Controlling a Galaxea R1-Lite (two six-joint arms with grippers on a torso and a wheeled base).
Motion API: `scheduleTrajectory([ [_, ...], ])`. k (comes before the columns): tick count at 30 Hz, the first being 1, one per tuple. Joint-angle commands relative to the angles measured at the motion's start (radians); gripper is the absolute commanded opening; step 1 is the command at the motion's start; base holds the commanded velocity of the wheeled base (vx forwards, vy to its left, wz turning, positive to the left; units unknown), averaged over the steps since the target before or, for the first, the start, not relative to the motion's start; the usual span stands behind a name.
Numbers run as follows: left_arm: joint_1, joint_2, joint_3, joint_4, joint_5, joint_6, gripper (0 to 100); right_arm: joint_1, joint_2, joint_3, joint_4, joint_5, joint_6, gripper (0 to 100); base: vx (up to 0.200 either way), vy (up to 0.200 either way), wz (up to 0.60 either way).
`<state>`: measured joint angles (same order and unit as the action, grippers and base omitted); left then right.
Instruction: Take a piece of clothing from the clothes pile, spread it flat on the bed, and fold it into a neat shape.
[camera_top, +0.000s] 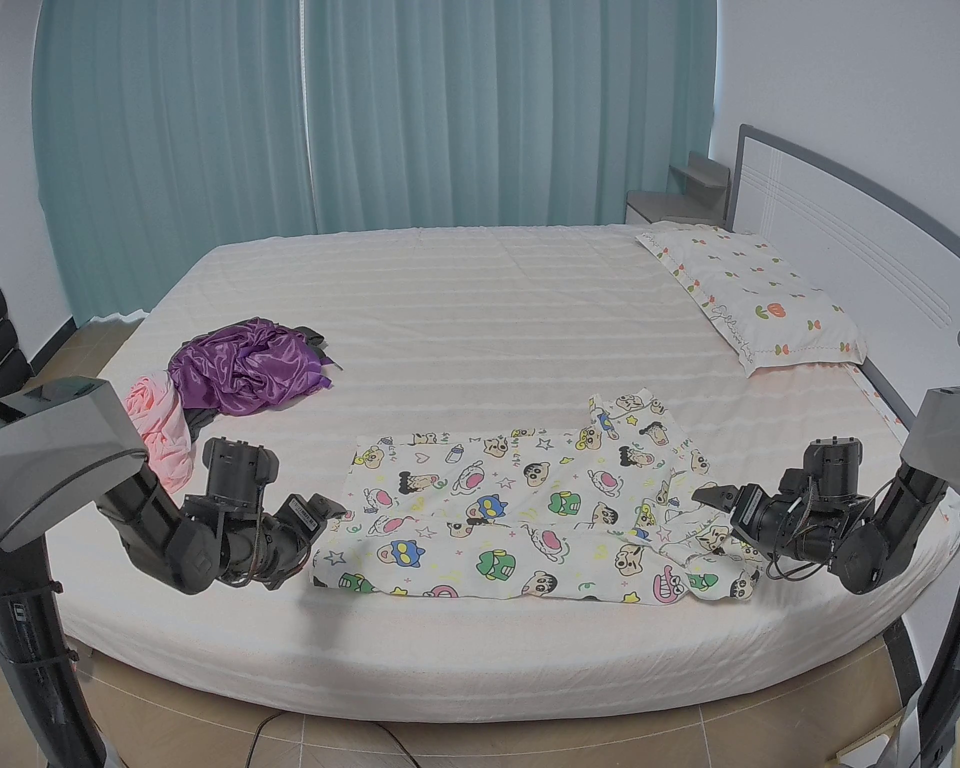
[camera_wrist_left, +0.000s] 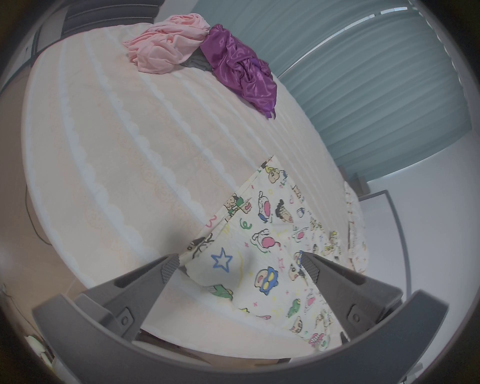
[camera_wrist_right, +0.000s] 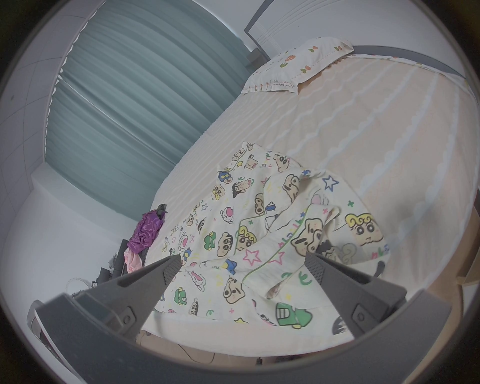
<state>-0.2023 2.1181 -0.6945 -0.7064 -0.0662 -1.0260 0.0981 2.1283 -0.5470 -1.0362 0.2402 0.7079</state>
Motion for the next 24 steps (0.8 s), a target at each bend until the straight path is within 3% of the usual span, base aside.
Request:
scheduleTrajectory([
  [1,0.001,-0.053,0.153,-0.122,-0.011,-0.051,100,0.040,0.091,0.010,-0.058,-0.044,0.027,100,0.000,0.000,0.00],
  [8,0.001,-0.052,0.214,-0.212,-0.011,-0.063,100,0.043,0.145,0.019,-0.061,-0.055,0.025,100,0.000,0.000,0.00],
  [24,-0.003,-0.026,0.237,-0.217,-0.012,-0.063,100,0.075,0.186,0.013,-0.039,-0.114,0.018,100,0.000,0.000,0.00],
])
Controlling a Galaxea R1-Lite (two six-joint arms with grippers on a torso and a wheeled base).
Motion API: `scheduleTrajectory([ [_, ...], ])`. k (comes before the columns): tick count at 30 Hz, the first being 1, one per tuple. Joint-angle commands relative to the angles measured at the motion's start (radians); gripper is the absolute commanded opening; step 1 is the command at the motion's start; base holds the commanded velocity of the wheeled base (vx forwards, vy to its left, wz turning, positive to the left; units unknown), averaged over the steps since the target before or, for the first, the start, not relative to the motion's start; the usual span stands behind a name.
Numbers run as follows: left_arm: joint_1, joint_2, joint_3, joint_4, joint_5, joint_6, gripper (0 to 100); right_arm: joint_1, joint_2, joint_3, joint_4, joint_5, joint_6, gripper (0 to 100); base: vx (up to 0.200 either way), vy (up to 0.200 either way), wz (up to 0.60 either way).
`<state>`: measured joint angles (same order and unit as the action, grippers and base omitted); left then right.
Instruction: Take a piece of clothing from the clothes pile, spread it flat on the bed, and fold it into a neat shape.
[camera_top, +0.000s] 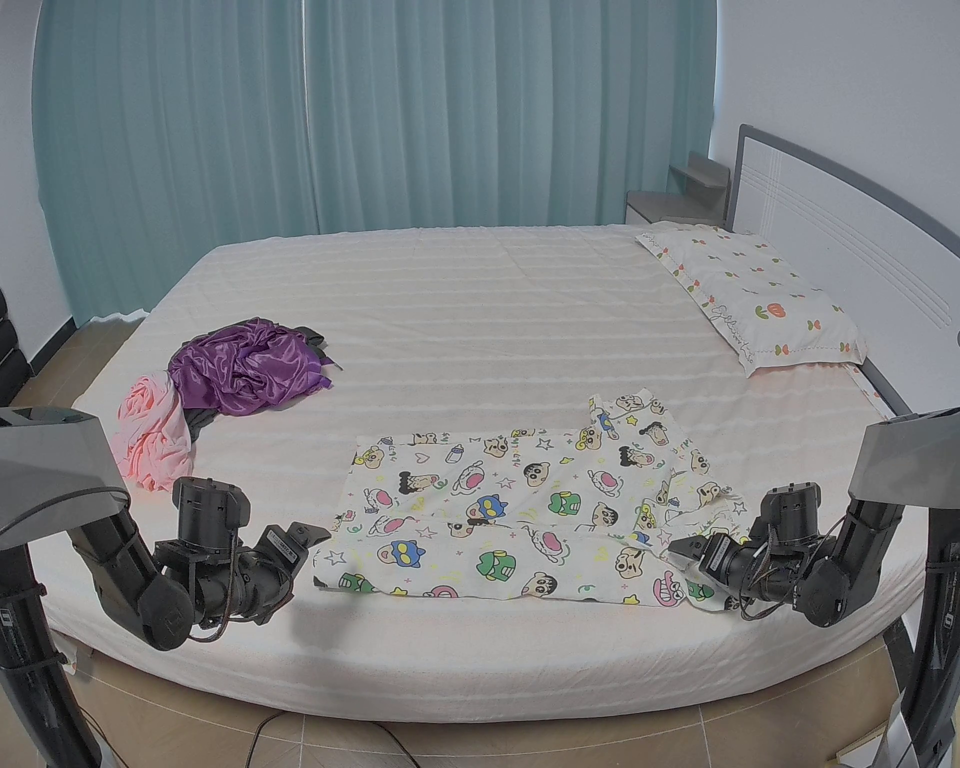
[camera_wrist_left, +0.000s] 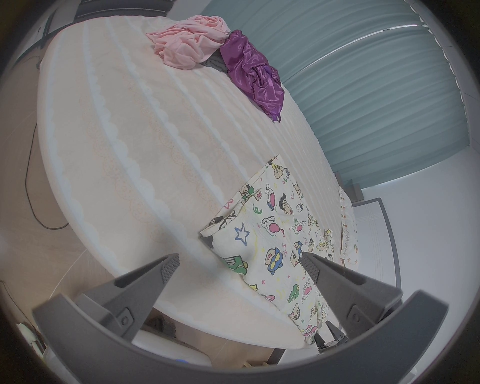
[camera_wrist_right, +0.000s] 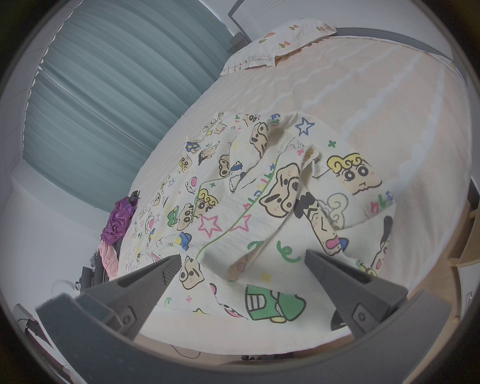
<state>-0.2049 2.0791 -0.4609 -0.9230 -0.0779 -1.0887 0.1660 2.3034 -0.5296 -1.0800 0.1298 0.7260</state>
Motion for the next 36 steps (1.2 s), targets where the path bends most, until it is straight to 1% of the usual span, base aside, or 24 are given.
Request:
scheduleTrajectory([
  [1,-0.001,0.013,0.004,0.001,0.000,0.000,100,0.010,0.013,-0.007,0.005,-0.009,0.000,100,0.000,0.000,0.00],
  [16,-0.001,0.013,0.010,0.000,-0.008,0.003,100,0.018,0.019,-0.032,-0.037,-0.010,0.003,100,0.000,0.000,0.00],
  [18,-0.001,0.013,0.010,0.000,-0.008,0.004,100,0.020,0.044,-0.047,-0.037,-0.016,0.006,100,0.000,0.000,0.00],
  [22,-0.001,0.013,0.008,0.000,-0.008,0.004,100,0.021,0.065,-0.064,-0.035,-0.061,0.003,100,0.000,0.000,0.00],
  [29,-0.001,0.013,0.008,-0.002,-0.006,0.004,100,0.032,0.070,-0.076,-0.032,-0.064,0.004,100,0.000,0.000,0.00],
  [30,-0.001,0.013,0.008,-0.002,-0.006,0.004,100,0.032,0.070,-0.079,-0.032,-0.064,0.006,0,0.000,0.000,0.00],
  [36,-0.001,0.013,0.027,-0.043,-0.006,0.004,100,0.033,0.062,-0.075,-0.035,-0.081,0.009,0,0.000,0.000,0.00],
])
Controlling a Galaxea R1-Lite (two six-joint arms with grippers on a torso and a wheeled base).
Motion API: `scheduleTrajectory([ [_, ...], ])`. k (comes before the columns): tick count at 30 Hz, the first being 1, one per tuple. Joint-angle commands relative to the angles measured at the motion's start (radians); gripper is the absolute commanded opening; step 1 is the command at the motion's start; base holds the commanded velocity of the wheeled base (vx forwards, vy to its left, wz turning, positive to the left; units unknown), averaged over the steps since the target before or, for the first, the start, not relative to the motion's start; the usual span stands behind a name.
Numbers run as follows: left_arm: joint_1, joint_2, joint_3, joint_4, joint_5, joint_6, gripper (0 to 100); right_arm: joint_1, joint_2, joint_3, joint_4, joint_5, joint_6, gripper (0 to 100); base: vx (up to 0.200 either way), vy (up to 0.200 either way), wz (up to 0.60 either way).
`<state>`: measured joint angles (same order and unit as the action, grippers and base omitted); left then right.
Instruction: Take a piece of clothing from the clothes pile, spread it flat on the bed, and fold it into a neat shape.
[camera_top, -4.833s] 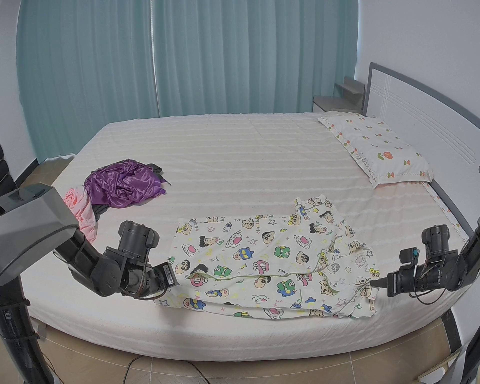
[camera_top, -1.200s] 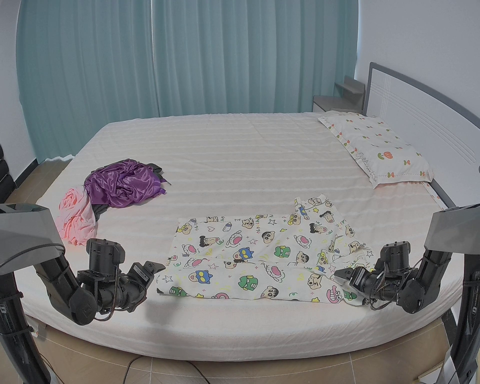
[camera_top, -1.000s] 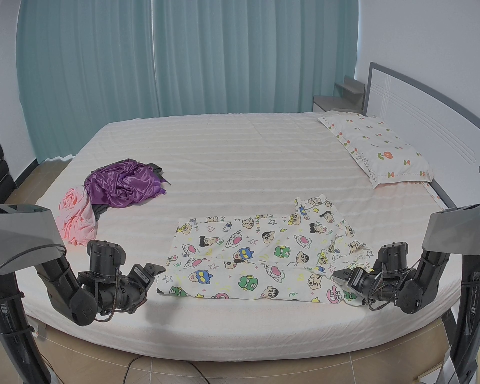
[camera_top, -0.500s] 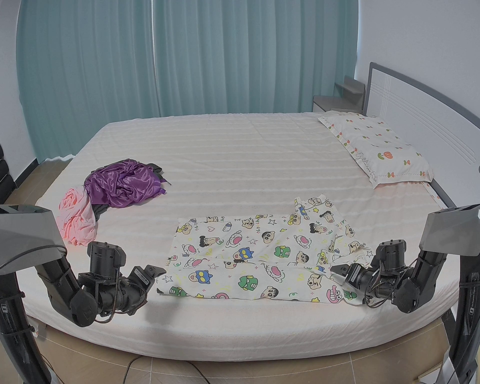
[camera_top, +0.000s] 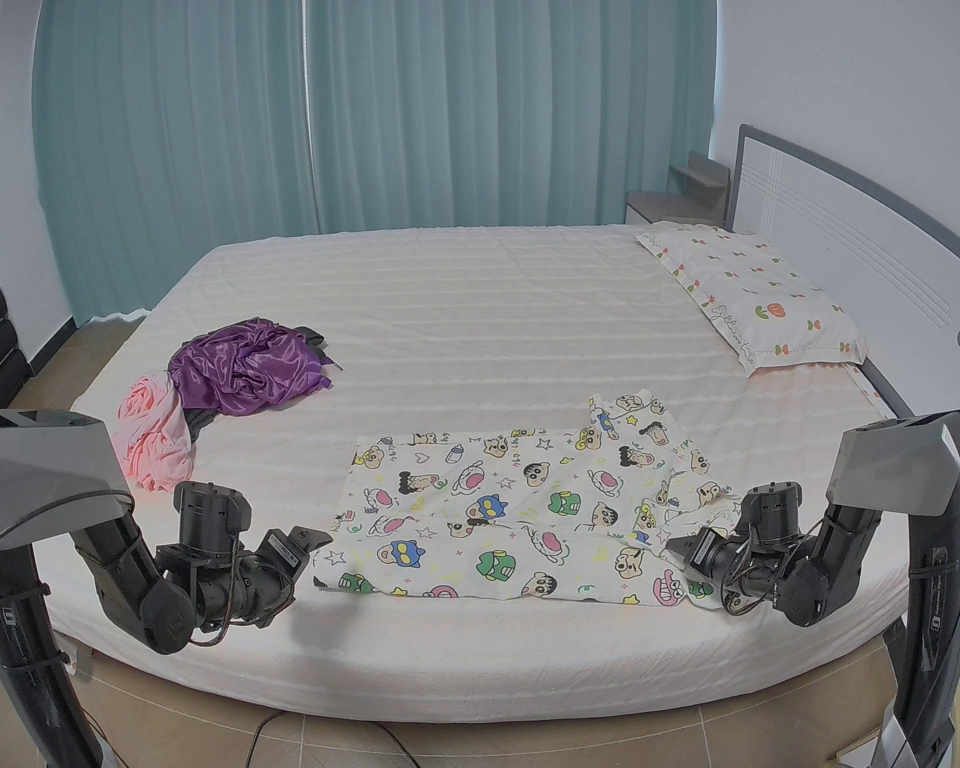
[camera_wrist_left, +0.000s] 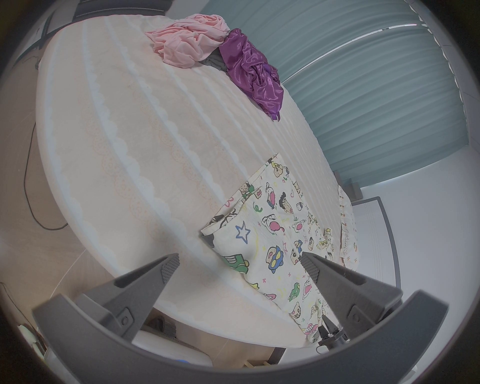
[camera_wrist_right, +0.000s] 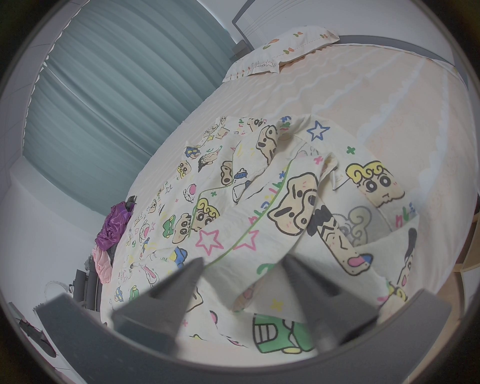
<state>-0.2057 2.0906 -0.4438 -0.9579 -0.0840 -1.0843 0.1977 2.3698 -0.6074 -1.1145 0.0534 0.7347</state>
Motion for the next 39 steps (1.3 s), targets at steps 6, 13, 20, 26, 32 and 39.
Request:
scheduleTrajectory([
  [6,-0.012,0.017,0.014,-0.038,0.001,0.000,100,0.005,-0.034,0.014,0.002,-0.026,0.000,0,0.000,0.000,0.00],
  [13,-0.014,0.019,0.016,-0.038,0.001,0.000,100,0.045,-0.124,0.055,0.001,-0.107,0.002,0,0.000,0.000,0.00],
  [20,-0.015,0.025,0.016,-0.038,0.001,0.000,100,0.103,-0.184,0.103,0.002,-0.155,0.002,0,0.000,0.000,0.00],
  [26,-0.015,0.025,0.016,-0.038,0.000,0.000,100,0.131,-0.185,0.114,-0.002,-0.213,0.000,0,0.000,0.000,0.00],
  [32,-0.015,0.025,0.016,-0.038,0.000,0.000,100,0.167,-0.204,0.146,-0.005,-0.247,-0.001,0,0.000,0.000,0.00],
  [39,-0.015,0.025,0.014,-0.038,0.000,0.001,100,0.201,-0.244,0.175,-0.004,-0.251,-0.003,0,0.000,0.000,0.00],
])
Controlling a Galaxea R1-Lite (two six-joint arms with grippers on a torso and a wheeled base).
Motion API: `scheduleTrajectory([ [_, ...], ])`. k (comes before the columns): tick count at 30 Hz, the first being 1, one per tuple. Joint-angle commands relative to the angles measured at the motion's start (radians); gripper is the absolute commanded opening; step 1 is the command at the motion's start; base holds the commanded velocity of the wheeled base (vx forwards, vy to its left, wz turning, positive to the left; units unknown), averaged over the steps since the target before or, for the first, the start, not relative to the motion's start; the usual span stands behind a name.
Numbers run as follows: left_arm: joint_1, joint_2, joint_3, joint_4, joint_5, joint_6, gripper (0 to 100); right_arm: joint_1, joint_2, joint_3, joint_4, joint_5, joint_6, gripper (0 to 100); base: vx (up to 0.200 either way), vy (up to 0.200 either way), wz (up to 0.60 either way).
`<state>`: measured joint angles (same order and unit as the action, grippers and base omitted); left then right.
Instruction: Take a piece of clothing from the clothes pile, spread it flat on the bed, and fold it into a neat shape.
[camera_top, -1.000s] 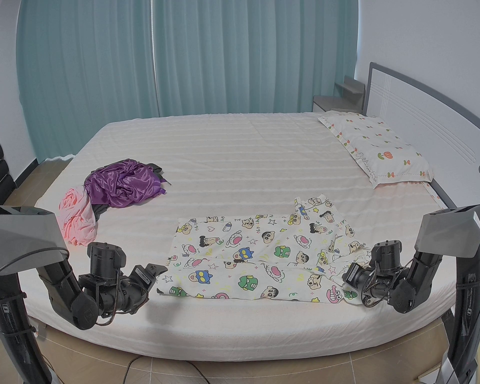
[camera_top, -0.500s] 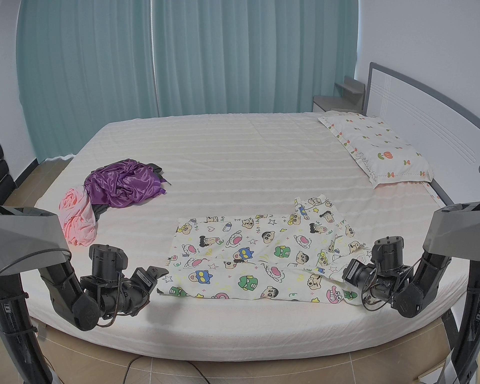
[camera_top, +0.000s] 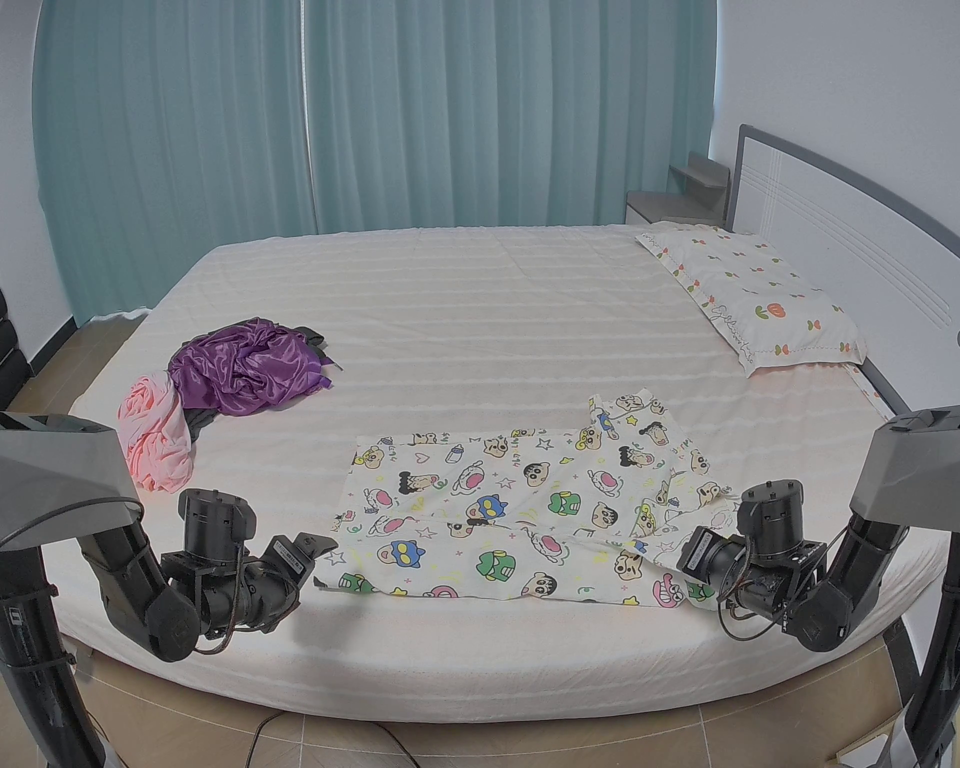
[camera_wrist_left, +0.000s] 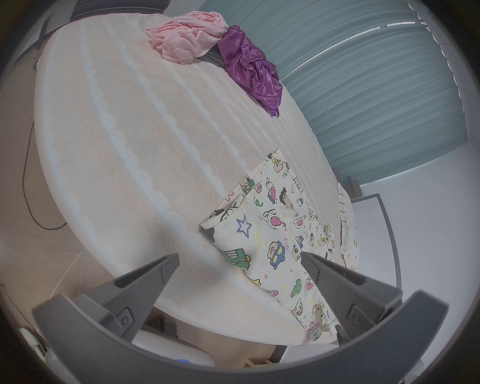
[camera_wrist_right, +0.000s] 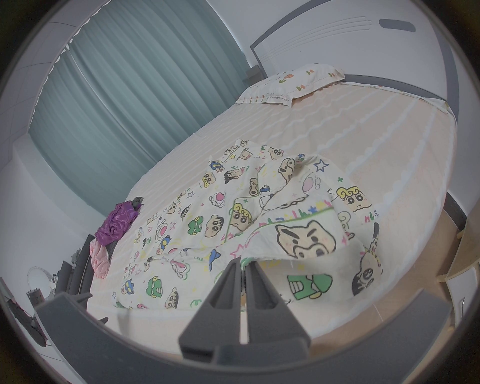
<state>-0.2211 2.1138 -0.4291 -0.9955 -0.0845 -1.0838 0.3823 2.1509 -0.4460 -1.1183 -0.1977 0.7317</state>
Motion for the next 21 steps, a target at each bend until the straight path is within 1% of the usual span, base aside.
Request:
scheduleTrajectory([
  [1,0.000,0.002,0.001,0.000,0.000,-0.001,100,0.020,-0.025,0.016,0.000,-0.002,-0.002,0,0.000,0.000,0.00],
  [11,0.000,0.002,0.000,0.000,0.000,0.001,100,0.044,-0.032,0.055,0.002,-0.020,-0.014,0,0.000,0.000,0.00],
  [12,0.000,0.002,0.000,0.000,0.000,0.001,100,0.044,-0.032,0.055,0.002,-0.020,-0.014,100,0.000,0.000,0.00],
  [14,0.000,0.005,0.000,0.000,0.000,0.001,100,0.067,-0.035,0.070,-0.002,-0.019,-0.020,100,0.000,0.000,0.00],
  [21,0.000,0.009,0.000,-0.002,0.000,0.001,100,0.084,-0.046,0.104,-0.002,-0.012,-0.035,100,0.000,0.000,0.00],
])
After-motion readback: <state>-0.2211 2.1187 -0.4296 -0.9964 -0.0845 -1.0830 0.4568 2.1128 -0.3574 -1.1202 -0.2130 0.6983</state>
